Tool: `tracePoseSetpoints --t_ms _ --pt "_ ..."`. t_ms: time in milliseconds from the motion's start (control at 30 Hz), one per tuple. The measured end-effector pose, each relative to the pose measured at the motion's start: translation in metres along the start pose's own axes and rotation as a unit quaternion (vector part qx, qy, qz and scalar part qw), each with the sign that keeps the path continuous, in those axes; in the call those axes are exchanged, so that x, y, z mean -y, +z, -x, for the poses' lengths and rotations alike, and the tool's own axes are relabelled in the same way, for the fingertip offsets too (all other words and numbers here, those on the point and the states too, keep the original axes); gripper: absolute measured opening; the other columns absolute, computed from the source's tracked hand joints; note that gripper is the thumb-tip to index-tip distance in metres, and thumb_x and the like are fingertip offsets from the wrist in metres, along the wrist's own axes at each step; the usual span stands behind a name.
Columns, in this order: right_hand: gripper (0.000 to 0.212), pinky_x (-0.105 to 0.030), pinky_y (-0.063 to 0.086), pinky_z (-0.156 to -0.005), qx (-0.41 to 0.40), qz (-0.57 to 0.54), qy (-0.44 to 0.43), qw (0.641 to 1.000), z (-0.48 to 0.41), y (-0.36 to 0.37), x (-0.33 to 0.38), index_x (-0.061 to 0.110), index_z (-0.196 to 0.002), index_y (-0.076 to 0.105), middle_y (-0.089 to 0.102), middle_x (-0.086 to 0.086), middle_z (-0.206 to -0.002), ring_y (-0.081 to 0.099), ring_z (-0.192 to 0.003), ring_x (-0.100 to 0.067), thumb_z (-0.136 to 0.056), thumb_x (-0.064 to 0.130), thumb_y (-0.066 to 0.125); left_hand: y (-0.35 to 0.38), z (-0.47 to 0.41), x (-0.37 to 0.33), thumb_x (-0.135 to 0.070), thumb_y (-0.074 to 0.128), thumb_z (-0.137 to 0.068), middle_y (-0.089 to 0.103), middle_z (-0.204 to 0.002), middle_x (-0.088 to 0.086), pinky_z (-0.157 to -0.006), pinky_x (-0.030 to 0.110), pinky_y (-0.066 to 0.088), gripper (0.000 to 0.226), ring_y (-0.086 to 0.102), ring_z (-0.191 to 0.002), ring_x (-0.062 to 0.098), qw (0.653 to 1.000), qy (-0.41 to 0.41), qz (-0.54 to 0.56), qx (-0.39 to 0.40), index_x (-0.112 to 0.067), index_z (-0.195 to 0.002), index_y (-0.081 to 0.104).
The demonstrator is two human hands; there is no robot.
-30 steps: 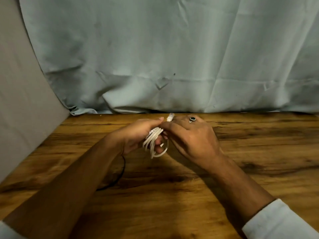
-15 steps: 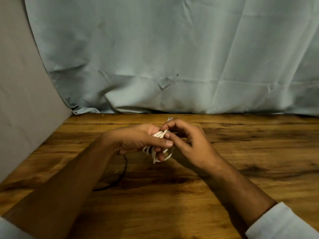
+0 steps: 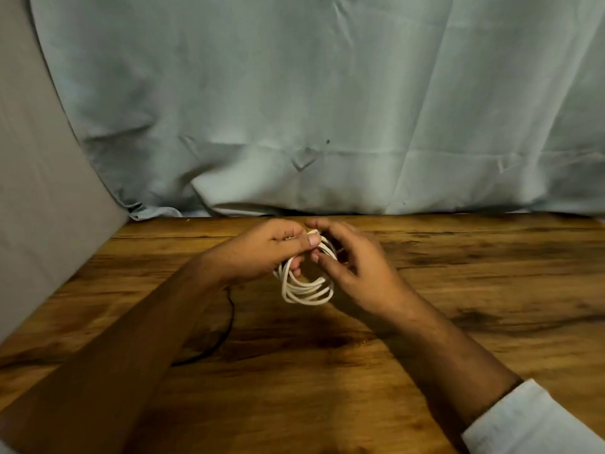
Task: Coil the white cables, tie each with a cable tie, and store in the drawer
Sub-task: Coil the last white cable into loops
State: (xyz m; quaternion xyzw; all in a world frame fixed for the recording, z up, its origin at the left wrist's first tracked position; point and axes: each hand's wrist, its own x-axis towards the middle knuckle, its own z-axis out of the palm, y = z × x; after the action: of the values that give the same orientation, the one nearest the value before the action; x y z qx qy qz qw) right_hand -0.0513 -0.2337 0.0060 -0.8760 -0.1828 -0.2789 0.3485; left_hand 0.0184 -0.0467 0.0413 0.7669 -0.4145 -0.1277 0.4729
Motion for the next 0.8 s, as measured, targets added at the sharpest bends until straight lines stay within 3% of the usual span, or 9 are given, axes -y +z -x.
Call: tracePoseSetpoints --t_ms 100,200,267,400,467,567,700,767,800 --pt "0.038 -0.039 0.052 -0.098 -0.029 0.111 -0.020 0.993 0.003 0.002 0.004 0.018 -0.140 0.057 0.067 -0.001 -0.126 0.063 -0.116 -0.016 -0.102 0.020 0.058 0.001 -0.001 0.000 -0.022 0.059 -0.103 0.064 -0.076 0.008 -0.062 0.031 0.044 0.022 0.057 -0.070 0.020 0.999 -0.007 -0.044 -0.002 0.000 -0.101 0.061" --pt "0.032 -0.035 0.052 -0.091 -0.043 0.147 -0.016 0.988 0.006 0.001 0.010 0.020 -0.135 0.057 0.069 -0.001 -0.121 0.064 -0.109 -0.018 -0.103 0.020 0.056 0.000 -0.004 -0.004 -0.029 0.065 -0.099 0.069 -0.086 -0.007 -0.065 0.029 0.049 0.014 0.062 -0.073 0.004 0.986 0.023 -0.166 -0.016 -0.017 -0.107 0.063" --pt "0.028 -0.035 0.053 -0.088 -0.059 0.144 -0.012 0.988 0.007 -0.002 0.009 0.020 -0.132 0.059 0.071 0.000 -0.117 0.066 -0.105 -0.016 -0.103 0.020 0.057 0.000 -0.004 -0.006 -0.034 0.064 -0.099 0.062 -0.083 -0.016 -0.064 0.019 0.041 0.012 0.056 -0.074 -0.002 0.963 0.054 -0.260 -0.048 -0.025 -0.107 0.062" --pt "0.017 -0.037 0.056 -0.078 -0.095 -0.001 0.027 0.995 0.004 0.003 0.008 0.020 -0.119 0.064 0.073 0.006 -0.099 0.071 -0.088 -0.011 -0.103 0.015 0.061 0.005 -0.002 -0.002 -0.056 0.040 -0.097 0.068 -0.089 -0.003 -0.071 0.040 0.047 0.031 0.064 -0.085 0.024 0.918 0.080 -0.370 -0.122 -0.029 -0.099 0.055" --pt "0.012 -0.039 0.058 -0.071 -0.085 -0.090 0.057 0.991 0.004 0.009 0.009 0.019 -0.116 0.064 0.073 0.005 -0.094 0.072 -0.077 -0.016 -0.105 0.016 0.060 0.006 -0.003 0.005 -0.057 0.033 -0.096 0.070 -0.093 0.006 -0.069 0.042 0.046 0.039 0.065 -0.087 0.031 0.893 0.089 -0.417 -0.147 -0.025 -0.098 0.055" --pt "0.016 -0.034 0.054 -0.078 -0.085 -0.003 0.035 0.996 0.004 0.008 0.006 0.020 -0.120 0.063 0.071 0.005 -0.103 0.068 -0.089 -0.014 -0.107 0.023 0.055 0.009 -0.004 0.006 -0.048 0.044 -0.103 0.070 -0.082 -0.002 -0.064 0.037 0.038 0.026 0.065 -0.080 0.021 0.913 0.112 -0.362 -0.153 -0.028 -0.090 0.054" --pt "0.022 -0.039 0.053 -0.081 -0.046 0.177 0.049 0.982 0.008 0.002 0.009 0.025 -0.125 0.055 0.066 0.003 -0.110 0.063 -0.097 -0.016 -0.109 0.034 0.043 0.012 -0.005 0.006 -0.024 0.059 -0.101 0.072 -0.080 -0.007 -0.074 0.037 0.052 0.009 0.067 -0.077 0.007 0.972 0.072 -0.203 -0.094 -0.026 -0.092 0.059" --pt "0.019 -0.038 0.053 -0.077 -0.045 0.169 0.054 0.983 0.008 0.005 0.009 0.025 -0.121 0.055 0.068 0.005 -0.103 0.065 -0.091 -0.014 -0.109 0.034 0.043 0.012 -0.006 0.008 -0.018 0.058 -0.102 0.072 -0.082 -0.004 -0.075 0.036 0.056 0.006 0.068 -0.076 0.008 0.989 0.053 -0.125 -0.067 -0.022 -0.097 0.060" --pt "0.016 -0.034 0.052 -0.074 -0.059 0.101 0.056 0.992 0.007 0.007 0.009 0.023 -0.119 0.057 0.069 0.008 -0.097 0.066 -0.086 -0.009 -0.109 0.029 0.046 0.013 -0.006 0.008 -0.014 0.057 -0.103 0.070 -0.082 -0.002 -0.074 0.032 0.056 0.005 0.068 -0.074 0.008 0.995 0.049 -0.058 -0.061 -0.017 -0.100 0.060"
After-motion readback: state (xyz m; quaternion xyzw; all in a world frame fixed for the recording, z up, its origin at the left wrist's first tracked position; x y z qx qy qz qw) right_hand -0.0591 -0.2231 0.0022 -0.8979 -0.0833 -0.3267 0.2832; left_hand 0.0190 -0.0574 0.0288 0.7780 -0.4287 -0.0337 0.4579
